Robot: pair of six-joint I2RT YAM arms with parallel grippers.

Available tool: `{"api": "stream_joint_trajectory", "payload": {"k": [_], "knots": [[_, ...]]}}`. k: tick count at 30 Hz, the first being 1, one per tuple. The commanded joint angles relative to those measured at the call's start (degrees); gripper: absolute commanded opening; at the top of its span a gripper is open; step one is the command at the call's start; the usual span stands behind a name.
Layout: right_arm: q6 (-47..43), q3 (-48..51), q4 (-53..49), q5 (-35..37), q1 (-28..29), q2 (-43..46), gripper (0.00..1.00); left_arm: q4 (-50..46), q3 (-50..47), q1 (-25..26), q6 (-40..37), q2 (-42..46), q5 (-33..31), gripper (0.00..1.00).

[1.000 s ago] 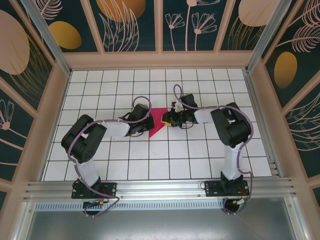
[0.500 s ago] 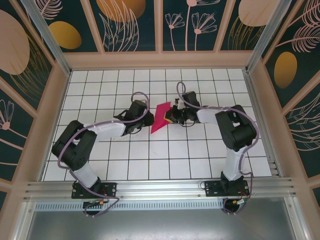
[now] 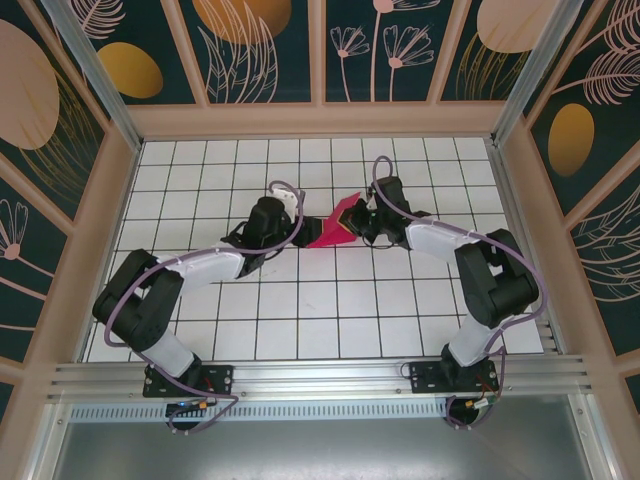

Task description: Fold a paper plane with a square sheet of paper (pick it up from the middle)

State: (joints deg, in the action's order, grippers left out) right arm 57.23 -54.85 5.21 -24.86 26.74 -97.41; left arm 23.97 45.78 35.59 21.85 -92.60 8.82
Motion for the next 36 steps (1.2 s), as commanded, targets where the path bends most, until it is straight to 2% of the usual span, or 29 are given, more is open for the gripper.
{"api": "stream_joint_trajectory", "payload": {"k": [1, 4, 12, 20, 30, 36], "knots": [[4.7, 0.3, -1.8, 1.1, 0.4, -1.0, 0.00, 9.5, -3.2, 0.3, -10.7, 0.6, 4.8, 0.62], [5.8, -0.5, -3.2, 1.0, 0.4, -1.5, 0.00, 14.1, -5.4, 0.3, -15.7, -0.7, 6.4, 0.64], [6.9, -2.5, -5.8, 0.6, 0.3, -2.8, 0.00, 17.8, -5.8, 0.6, -26.0, -5.2, 10.2, 0.62], [6.8, -3.5, -6.8, -0.3, 0.3, -3.6, 0.00, 16.5, -3.7, 1.4, -32.2, -10.3, 12.2, 0.59], [6.7, -4.1, -7.3, -1.9, 0.3, -4.1, 0.00, 17.8, -1.4, 2.7, -35.4, -14.8, 6.7, 0.42], [6.2, -4.3, -8.1, -2.4, 0.3, -4.1, 0.00, 17.6, -1.0, 2.7, -36.9, -15.8, 6.5, 0.29]]}}
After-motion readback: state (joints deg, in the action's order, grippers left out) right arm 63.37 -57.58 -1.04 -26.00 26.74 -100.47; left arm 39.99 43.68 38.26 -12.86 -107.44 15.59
